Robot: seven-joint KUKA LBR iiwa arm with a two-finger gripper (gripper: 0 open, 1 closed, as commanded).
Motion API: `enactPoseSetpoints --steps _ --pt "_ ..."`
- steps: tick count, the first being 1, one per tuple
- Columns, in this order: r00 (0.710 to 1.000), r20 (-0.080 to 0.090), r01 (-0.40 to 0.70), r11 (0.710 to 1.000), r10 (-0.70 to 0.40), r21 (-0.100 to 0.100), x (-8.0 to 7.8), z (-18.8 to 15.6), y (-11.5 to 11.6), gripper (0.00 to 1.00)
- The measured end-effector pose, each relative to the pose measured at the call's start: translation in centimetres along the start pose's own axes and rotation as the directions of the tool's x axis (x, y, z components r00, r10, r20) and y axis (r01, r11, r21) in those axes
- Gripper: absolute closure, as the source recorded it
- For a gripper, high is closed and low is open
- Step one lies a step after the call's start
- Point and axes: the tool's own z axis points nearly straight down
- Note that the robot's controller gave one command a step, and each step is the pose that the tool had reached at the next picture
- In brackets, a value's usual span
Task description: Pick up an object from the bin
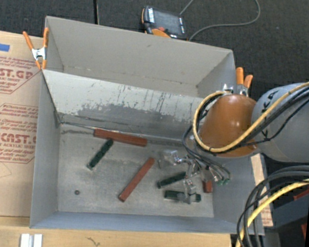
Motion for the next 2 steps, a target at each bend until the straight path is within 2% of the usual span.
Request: enactPoseSetpoints --steps 1,2 --pt "1.0 0.002 0.001 1.0 -0.001 0.002 -0.1 -0.3 -0.1 1.0" --pt "0.999 0.008 0.034 0.999 -0.034 0.006 1.3 -17.3 -0.2 1.0"
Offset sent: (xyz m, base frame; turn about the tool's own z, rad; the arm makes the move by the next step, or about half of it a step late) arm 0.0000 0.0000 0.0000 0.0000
